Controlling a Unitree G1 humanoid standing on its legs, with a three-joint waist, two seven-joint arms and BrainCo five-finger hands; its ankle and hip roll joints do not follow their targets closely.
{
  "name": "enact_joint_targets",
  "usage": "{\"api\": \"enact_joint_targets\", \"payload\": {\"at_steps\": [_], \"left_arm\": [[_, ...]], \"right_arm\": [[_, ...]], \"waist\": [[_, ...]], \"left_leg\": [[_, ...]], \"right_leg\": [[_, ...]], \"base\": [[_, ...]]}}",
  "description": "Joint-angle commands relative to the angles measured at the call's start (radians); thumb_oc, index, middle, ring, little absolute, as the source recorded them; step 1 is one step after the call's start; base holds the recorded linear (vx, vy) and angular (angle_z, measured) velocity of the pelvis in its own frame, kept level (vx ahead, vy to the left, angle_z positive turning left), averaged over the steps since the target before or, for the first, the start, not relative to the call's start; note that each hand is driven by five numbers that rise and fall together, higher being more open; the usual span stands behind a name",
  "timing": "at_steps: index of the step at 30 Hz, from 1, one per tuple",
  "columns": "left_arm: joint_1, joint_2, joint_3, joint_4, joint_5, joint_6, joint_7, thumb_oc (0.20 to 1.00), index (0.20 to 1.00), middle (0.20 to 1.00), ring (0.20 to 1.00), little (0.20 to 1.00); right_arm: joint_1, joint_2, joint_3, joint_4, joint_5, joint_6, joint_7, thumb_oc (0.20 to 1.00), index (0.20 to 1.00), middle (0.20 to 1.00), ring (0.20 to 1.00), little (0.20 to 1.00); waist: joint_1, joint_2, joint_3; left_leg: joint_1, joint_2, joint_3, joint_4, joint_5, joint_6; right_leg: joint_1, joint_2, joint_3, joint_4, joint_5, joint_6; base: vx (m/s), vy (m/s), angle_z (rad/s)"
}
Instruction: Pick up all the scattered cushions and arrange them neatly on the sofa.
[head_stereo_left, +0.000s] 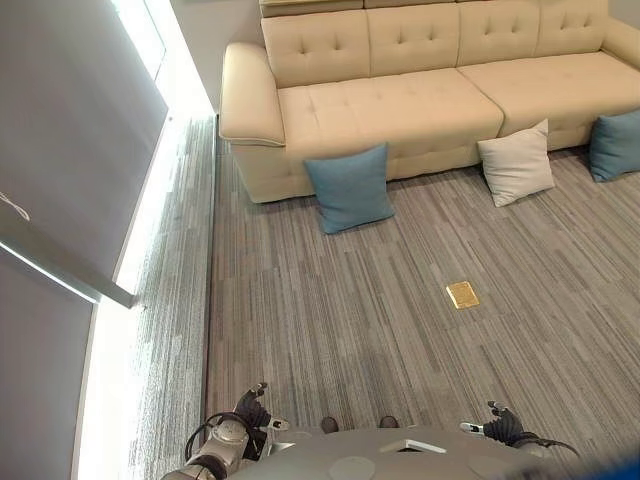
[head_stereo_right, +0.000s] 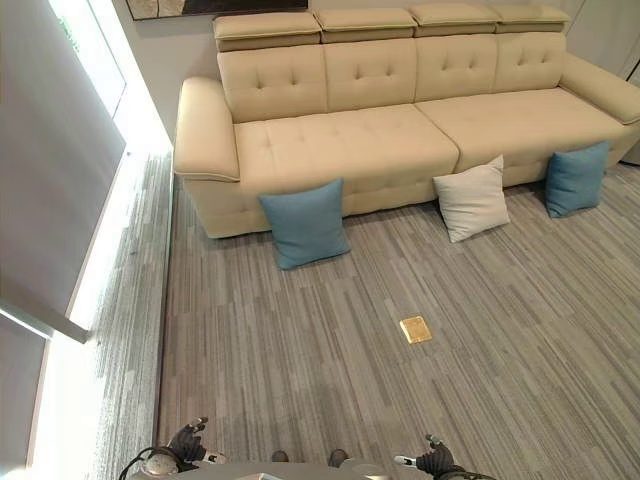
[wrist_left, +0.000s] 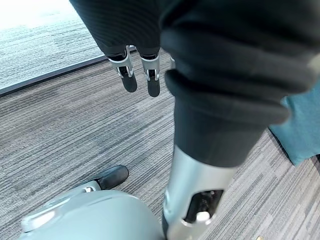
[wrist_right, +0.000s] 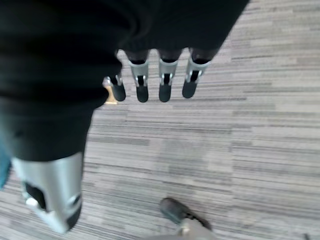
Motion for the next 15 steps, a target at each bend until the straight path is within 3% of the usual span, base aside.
{"api": "enact_joint_targets", "payload": {"at_steps": [1, 8, 15], "left_arm": [[-0.074, -0.013, 0.018, 0.027, 0.025, -0.015, 0.012, 1.000, 1.000, 1.000, 1.000, 1.000], [-0.071, -0.028, -0.006, 0.016, 0.031, -0.011, 0.007, 1.000, 1.000, 1.000, 1.000, 1.000], [-0.072, -0.009, 0.010, 0.021, 0.027, -0.007, 0.007, 1.000, 1.000, 1.000, 1.000, 1.000]], "right_arm": [[-0.045, -0.008, 0.016, 0.001, -0.003, -0.002, -0.002, 1.000, 1.000, 1.000, 1.000, 1.000], [-0.055, 0.005, 0.031, 0.007, -0.021, 0.013, -0.001, 1.000, 1.000, 1.000, 1.000, 1.000], [-0.088, 0.002, 0.038, 0.005, -0.027, 0.028, 0.007, 1.000, 1.000, 1.000, 1.000, 1.000]], "waist": [[0.005, -0.035, 0.019], [0.009, -0.041, 0.025], [0.035, -0.054, 0.051]], "left_leg": [[0.032, 0.011, -0.007, 0.010, -0.139, -0.030], [0.031, 0.006, -0.006, 0.010, -0.146, -0.022], [-0.009, -0.011, -0.018, 0.044, -0.153, 0.014]], "right_leg": [[0.019, -0.054, -0.023, 0.010, -0.013, 0.076], [0.016, -0.059, -0.015, 0.010, -0.013, 0.079], [-0.020, -0.072, 0.017, 0.032, -0.005, 0.080]], "base": [[0.00, 0.000, 0.00], [0.00, 0.035, -0.01], [0.00, 0.053, -0.13]]}}
